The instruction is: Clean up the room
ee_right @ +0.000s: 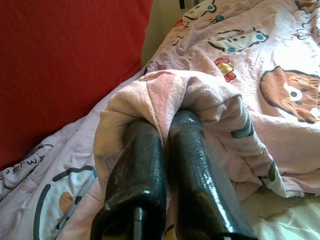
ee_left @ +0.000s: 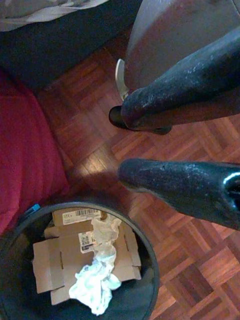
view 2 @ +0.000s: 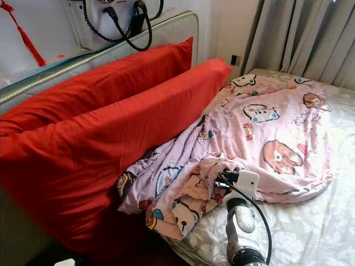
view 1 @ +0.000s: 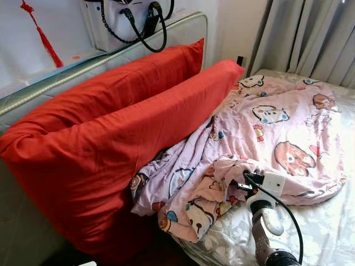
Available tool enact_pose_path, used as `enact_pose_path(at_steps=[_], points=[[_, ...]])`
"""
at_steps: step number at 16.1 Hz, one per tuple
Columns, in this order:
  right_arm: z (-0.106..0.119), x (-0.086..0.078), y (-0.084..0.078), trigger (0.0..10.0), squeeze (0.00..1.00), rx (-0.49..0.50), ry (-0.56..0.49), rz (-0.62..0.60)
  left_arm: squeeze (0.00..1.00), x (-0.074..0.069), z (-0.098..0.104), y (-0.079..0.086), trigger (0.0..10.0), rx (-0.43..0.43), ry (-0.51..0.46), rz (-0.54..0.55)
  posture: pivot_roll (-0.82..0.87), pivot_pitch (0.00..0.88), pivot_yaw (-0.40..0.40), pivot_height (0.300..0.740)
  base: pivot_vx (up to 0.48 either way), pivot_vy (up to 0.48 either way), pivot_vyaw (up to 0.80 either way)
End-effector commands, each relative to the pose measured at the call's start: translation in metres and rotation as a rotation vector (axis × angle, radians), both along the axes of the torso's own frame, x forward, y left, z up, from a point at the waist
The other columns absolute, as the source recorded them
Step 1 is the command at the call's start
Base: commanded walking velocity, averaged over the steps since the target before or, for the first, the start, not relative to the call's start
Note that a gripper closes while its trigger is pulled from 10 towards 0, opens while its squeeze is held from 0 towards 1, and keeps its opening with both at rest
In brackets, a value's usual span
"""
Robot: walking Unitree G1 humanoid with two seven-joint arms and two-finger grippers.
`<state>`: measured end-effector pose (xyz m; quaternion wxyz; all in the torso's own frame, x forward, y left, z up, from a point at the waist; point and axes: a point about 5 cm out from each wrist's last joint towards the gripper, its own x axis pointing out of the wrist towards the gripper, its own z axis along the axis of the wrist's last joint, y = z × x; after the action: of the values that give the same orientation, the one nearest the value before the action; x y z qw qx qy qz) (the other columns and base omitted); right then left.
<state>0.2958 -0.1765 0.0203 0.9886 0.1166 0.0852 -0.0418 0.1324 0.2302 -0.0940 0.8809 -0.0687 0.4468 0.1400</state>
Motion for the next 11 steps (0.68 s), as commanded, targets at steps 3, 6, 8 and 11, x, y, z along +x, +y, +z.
enact_pose_path(at_steps=[3, 6, 8, 11], points=[[0.0036, 0.0015, -0.0003, 10.0, 0.0, -0.002, -0.024, -0.006, 0.0, -0.0074, -0.003, 0.0001, 10.0, -0.003, 0.038, -0.015, 0.09, 0.0, 0.03, 0.74, 0.0, 0.0, 0.0], [0.0036, 0.0014, -0.0004, 10.0, 0.0, -0.003, -0.025, -0.007, 0.0, -0.0073, -0.0029, 0.0002, 10.0, -0.004, 0.037, -0.016, 0.09, 0.0, 0.03, 0.74, 0.0, 0.0, 0.0], [0.0029, 0.001, -0.0014, 10.0, 0.0, -0.005, -0.02, -0.009, 0.0, -0.0072, -0.0029, -0.0001, 10.0, -0.006, 0.035, -0.018, 0.09, 0.0, 0.032, 0.74, -0.242, 0.0, 0.0], [0.0018, 0.0002, -0.0006, 10.0, 0.0, -0.006, -0.015, -0.006, 0.0, -0.008, -0.0032, -0.0002, 10.0, -0.007, 0.036, -0.02, 0.08, 0.0, 0.035, 0.74, -0.25, 0.0, 0.0]])
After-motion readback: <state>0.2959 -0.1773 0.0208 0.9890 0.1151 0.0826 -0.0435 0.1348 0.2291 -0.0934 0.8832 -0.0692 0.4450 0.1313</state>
